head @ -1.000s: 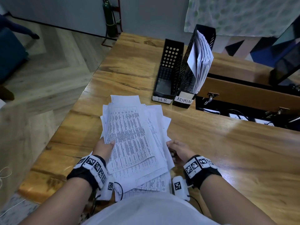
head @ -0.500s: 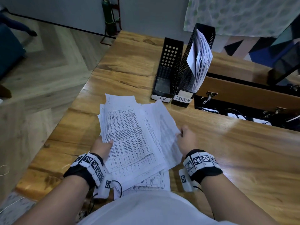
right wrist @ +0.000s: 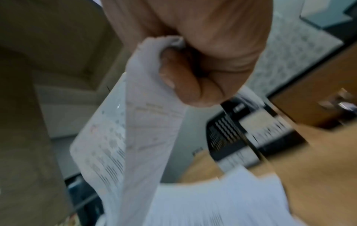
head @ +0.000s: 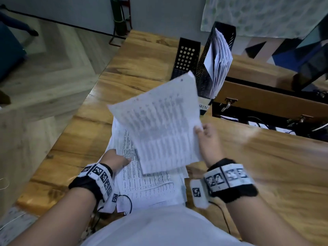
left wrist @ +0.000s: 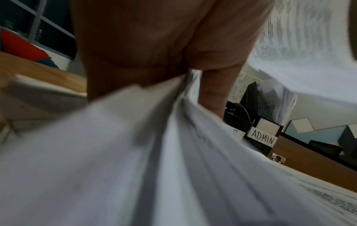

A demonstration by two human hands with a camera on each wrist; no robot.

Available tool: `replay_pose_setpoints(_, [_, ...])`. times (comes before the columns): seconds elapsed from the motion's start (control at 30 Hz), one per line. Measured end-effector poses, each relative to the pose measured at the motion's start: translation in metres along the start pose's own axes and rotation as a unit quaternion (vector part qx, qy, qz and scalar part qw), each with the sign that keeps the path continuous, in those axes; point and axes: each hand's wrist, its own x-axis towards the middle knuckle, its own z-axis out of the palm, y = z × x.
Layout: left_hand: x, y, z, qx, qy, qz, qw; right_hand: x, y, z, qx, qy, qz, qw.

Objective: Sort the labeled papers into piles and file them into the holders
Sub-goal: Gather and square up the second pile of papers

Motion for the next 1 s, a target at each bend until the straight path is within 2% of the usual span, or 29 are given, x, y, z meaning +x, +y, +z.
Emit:
replay_pose_setpoints(0.07, [0.002,-0.002,-0.001,-0.007,-0.006,0.011,1.0,-0.003,0.033,0.028,-0.07,-0.042,0.077,0.994])
replay_pose_setpoints(0.13, [0.002,-0.001,-0.004,-0.058,-0.021,0.039,0.997,-0.008,0.059,0.048,-0.138,-0.08,0.111,0.981])
replay_pose_setpoints(0.27, [0.006,-0.005,-0.006,-0.137,-0.05,0.029,0.989,-0.015,0.084,0.067,-0.301,-0.144,0.085,0.939])
replay_pose_setpoints(0.37, [0.0,-0.007,0.001,-0.195,-0.033,0.063,0.978,-0.014,0.093,0.072,-0.394,-0.184,0.062,0.899])
replay_pose_setpoints(0.43, [-0.001,-0.012,0.006,-0.129,0.009,0.082,0.988,-0.012,0.096,0.073,-0.373,-0.178,0.083,0.907])
replay_pose_setpoints(0.5, [0.011,-0.022,0.009,-0.089,0.044,0.074,0.992,-0.007,0.095,0.071,-0.348,-0.146,0.083,0.922])
replay_pose_setpoints(0.57, [0.022,-0.027,0.009,-0.107,0.043,0.066,0.991,0.002,0.092,0.067,-0.327,-0.078,0.065,0.94])
replay_pose_setpoints(0.63, [0.016,-0.022,0.008,-0.117,0.039,0.074,0.99,0.016,0.093,0.064,-0.251,-0.027,0.071,0.965])
replay_pose_setpoints(0.7, [0.007,-0.015,0.01,-0.13,0.03,0.111,0.985,0.028,0.094,0.068,-0.149,-0.039,0.101,0.983])
replay_pose_setpoints(0.77, [0.001,-0.012,0.015,-0.144,0.007,0.131,0.981,0.034,0.097,0.073,-0.085,-0.041,0.129,0.987])
replay_pose_setpoints(0.83, [0.007,-0.015,0.019,-0.128,0.01,0.13,0.983,0.037,0.1,0.075,-0.062,-0.011,0.141,0.988])
replay_pose_setpoints(1.0, [0.024,-0.019,-0.002,-0.193,0.065,0.057,0.977,0.042,0.111,0.061,-0.045,0.071,0.183,0.98])
